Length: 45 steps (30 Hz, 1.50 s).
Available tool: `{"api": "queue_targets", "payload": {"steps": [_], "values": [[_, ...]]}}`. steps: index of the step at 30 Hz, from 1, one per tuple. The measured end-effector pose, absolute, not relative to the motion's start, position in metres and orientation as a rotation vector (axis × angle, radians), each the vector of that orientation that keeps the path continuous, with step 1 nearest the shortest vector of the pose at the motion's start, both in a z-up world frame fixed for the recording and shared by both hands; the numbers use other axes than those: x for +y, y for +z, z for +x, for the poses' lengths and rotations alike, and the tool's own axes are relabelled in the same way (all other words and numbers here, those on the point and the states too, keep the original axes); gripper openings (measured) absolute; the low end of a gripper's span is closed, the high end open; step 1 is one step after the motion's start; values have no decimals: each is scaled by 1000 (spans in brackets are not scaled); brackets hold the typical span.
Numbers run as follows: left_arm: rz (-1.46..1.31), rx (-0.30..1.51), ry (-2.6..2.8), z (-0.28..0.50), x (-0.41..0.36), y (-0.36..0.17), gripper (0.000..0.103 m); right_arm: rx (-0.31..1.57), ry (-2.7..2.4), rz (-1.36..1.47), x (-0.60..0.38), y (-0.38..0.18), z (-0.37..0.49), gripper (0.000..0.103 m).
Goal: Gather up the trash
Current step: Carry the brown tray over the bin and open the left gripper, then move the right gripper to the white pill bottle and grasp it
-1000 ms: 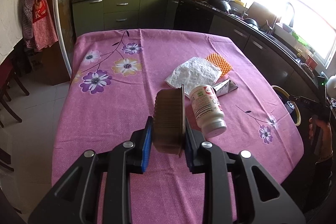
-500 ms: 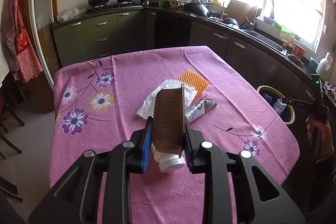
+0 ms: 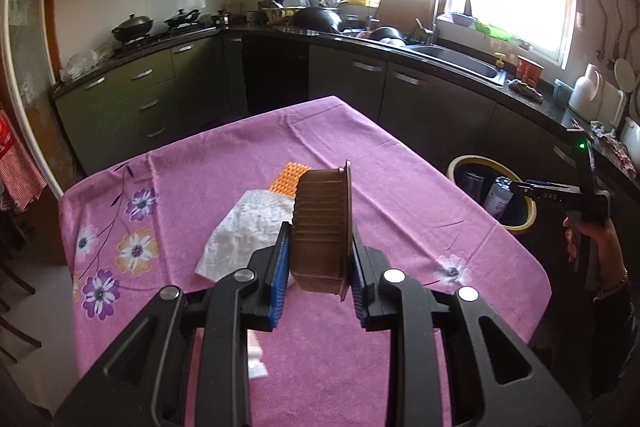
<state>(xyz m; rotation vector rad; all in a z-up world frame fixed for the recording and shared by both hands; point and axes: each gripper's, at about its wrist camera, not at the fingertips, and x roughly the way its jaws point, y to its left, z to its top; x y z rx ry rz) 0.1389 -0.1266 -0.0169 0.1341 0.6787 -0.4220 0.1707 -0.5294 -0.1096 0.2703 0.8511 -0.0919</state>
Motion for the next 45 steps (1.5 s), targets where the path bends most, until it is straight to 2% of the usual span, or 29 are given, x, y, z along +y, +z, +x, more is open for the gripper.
{"api": "queue_targets", "payload": {"steps": [8,15,22,23,24,25,26,32,35,45], "values": [[208,699,-690,149,-250,-16,26,805,-157,290,-556,-99,147,59],[298,734,-866,165,-385,-39,26,782,-226,331,-592,-98,112,59],[335,814,-873,208,-474,-74,26,771,-300,370,-625,-99,71,60],[327,833,-867,217,-483,-80,27,772,-307,373,-628,-100,68,60],[324,850,-855,225,-490,-86,39,772,-313,378,-632,-100,64,61],[323,862,-841,231,-494,-91,58,772,-317,381,-634,-101,61,63],[320,868,-825,235,-497,-95,63,773,-321,384,-636,-101,58,63],[296,856,-812,219,-471,-84,65,767,-309,400,-637,-102,49,63],[269,818,-817,193,-431,-69,73,762,-281,394,-628,-100,55,63],[177,736,-673,115,-260,-45,78,769,10,280,-538,-70,110,63]]}}
